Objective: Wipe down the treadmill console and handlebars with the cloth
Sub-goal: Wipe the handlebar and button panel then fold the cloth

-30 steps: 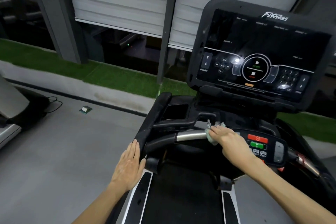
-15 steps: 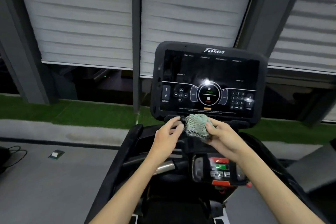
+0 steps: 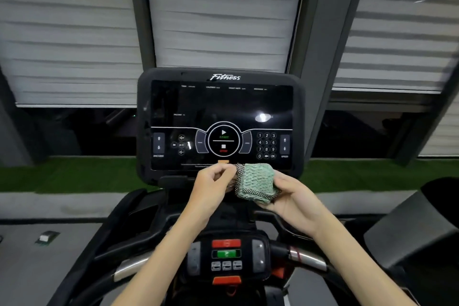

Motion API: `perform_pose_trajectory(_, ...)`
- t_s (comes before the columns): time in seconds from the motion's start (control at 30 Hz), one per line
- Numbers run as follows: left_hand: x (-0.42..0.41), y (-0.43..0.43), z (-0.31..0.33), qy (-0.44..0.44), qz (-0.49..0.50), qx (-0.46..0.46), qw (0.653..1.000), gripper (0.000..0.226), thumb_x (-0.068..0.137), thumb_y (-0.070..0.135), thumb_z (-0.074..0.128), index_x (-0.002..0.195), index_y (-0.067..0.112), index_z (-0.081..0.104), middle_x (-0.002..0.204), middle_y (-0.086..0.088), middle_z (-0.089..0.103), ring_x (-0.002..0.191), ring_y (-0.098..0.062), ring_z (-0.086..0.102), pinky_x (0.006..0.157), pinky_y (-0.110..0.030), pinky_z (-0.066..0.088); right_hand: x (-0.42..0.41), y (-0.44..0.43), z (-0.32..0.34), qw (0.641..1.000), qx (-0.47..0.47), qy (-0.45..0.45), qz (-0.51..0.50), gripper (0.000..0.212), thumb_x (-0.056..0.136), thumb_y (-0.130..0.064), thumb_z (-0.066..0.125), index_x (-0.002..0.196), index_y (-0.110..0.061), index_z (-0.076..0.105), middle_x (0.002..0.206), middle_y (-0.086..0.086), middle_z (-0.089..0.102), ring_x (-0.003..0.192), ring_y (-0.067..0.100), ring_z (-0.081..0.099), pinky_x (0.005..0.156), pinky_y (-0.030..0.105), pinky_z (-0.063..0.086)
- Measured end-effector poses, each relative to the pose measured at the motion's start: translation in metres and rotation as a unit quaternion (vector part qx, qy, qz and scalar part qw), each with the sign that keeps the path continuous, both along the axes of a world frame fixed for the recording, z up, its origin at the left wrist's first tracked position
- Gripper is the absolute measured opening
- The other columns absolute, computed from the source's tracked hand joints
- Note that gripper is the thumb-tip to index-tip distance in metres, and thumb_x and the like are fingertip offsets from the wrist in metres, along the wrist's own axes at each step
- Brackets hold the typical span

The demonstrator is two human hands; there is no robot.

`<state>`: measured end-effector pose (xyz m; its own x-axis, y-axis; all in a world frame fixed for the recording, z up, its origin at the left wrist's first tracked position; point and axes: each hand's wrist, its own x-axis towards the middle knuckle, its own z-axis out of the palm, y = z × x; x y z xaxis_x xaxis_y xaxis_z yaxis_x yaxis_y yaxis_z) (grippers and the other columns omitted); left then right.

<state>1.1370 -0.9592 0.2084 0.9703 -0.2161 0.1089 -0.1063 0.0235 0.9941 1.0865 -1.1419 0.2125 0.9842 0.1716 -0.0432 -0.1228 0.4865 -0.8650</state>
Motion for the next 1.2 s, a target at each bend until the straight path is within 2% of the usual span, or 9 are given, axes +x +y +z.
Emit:
perform_pose_trajectory(0.1, 0.000, -0.022, 0.009, -0.020, 0.016, -0.012, 1.000, 0.017, 0.097, 0.023, 0.059, 0.090, 0.020, 0.074, 0.087, 0.008, 0.074, 0.089, -0.002, 0.067, 0.075, -0.018, 0.053, 0.005, -0.025, 0.002, 1.000, -0.003, -0.008, 0.019, 0.042, 0.090, -0.009, 0.043, 0.131, -0.006, 0.055, 0.131, 0.016, 0.059, 0.115, 0.027, 0.059, 0.087, 0.039, 0.054)
perform_pose_trajectory(0.2, -0.001, -0.040, 0.015, -0.035, 0.029, 0.005, 0.999, 0.019, 0.099, 0.026, 0.056, 0.090, 0.020, 0.071, 0.090, 0.005, 0.074, 0.088, -0.004, 0.066, 0.076, -0.019, 0.053, 0.009, -0.045, 0.004, 0.997, -0.064, -0.039, 0.036, 0.039, 0.093, -0.008, 0.046, 0.131, -0.008, 0.056, 0.131, 0.015, 0.060, 0.118, 0.027, 0.057, 0.095, 0.041, 0.049)
perform_pose_trajectory(0.3, -0.002, -0.052, 0.021, -0.053, 0.056, 0.026, 0.997, 0.018, 0.100, 0.028, 0.053, 0.092, 0.021, 0.068, 0.091, 0.002, 0.074, 0.088, -0.006, 0.067, 0.074, -0.020, 0.052, 0.010, -0.057, 0.005, 0.991, -0.108, -0.069, 0.045, 0.042, 0.085, -0.010, 0.061, 0.126, -0.010, 0.060, 0.126, 0.016, 0.063, 0.111, 0.026, 0.059, 0.095, 0.040, 0.045)
perform_pose_trajectory(0.4, -0.003, -0.056, 0.029, -0.102, 0.066, 0.059, 0.991, 0.015, 0.100, 0.026, 0.054, 0.092, 0.024, 0.067, 0.089, 0.004, 0.072, 0.084, -0.005, 0.064, 0.068, -0.018, 0.051, 0.012, -0.060, 0.006, 0.985, -0.142, -0.093, 0.025, 0.043, 0.082, 0.003, 0.063, 0.123, -0.010, 0.060, 0.117, 0.018, 0.067, 0.103, 0.024, 0.063, 0.091, 0.036, 0.047)
perform_pose_trajectory(0.63, 0.008, -0.056, 0.055, -0.239, 0.053, 0.137, 0.960, 0.021, 0.095, 0.015, 0.063, 0.081, 0.030, 0.069, 0.082, 0.016, 0.070, 0.083, -0.005, 0.065, 0.085, -0.026, 0.049, 0.014, -0.046, 0.032, 0.944, -0.280, -0.172, -0.004, 0.053, 0.079, 0.020, 0.050, 0.115, -0.016, 0.065, 0.112, 0.011, 0.069, 0.099, 0.015, 0.065, 0.086, 0.026, 0.050)
perform_pose_trajectory(0.73, 0.011, -0.052, 0.067, -0.267, 0.046, 0.156, 0.950, 0.022, 0.091, 0.014, 0.068, 0.081, 0.033, 0.072, 0.083, 0.015, 0.073, 0.082, -0.006, 0.068, 0.083, -0.023, 0.050, 0.015, -0.038, 0.048, 0.933, -0.304, -0.193, -0.004, 0.046, 0.084, 0.010, 0.059, 0.122, -0.016, 0.062, 0.117, 0.008, 0.067, 0.107, 0.015, 0.062, 0.097, 0.032, 0.049)
perform_pose_trajectory(0.87, 0.009, -0.045, 0.085, -0.265, 0.038, 0.158, 0.950, 0.010, 0.084, 0.024, 0.077, 0.092, 0.029, 0.075, 0.080, 0.011, 0.075, 0.081, -0.006, 0.070, 0.078, -0.017, 0.050, 0.016, -0.024, 0.067, 0.914, -0.332, -0.229, -0.033, 0.025, 0.090, -0.019, 0.066, 0.115, -0.019, 0.067, 0.101, 0.010, 0.069, 0.092, 0.019, 0.064, 0.087, 0.031, 0.052)
perform_pose_trajectory(1.07, 0.008, -0.024, 0.094, -0.257, 0.020, 0.159, 0.953, 0.016, 0.087, 0.015, 0.074, 0.102, 0.019, 0.075, 0.084, 0.005, 0.076, 0.085, -0.007, 0.071, 0.089, -0.029, 0.056, 0.023, -0.003, 0.072, 0.890, -0.369, -0.261, -0.061, 0.022, 0.091, -0.020, 0.065, 0.112, -0.021, 0.069, 0.104, 0.011, 0.070, 0.100, 0.030, 0.063, 0.088, 0.035, 0.051)
perform_pose_trajectory(1.2, 0.007, -0.011, 0.095, -0.289, 0.016, 0.174, 0.941, 0.024, 0.092, 0.007, 0.065, 0.111, 0.022, 0.069, 0.090, 0.015, 0.076, 0.100, 0.000, 0.067, 0.097, -0.028, 0.050, 0.023, 0.008, 0.077, 0.894, -0.367, -0.248, -0.069, 0.026, 0.091, -0.028, 0.064, 0.116, -0.025, 0.068, 0.106, 0.012, 0.069, 0.103, 0.027, 0.062, 0.093, 0.037, 0.050)
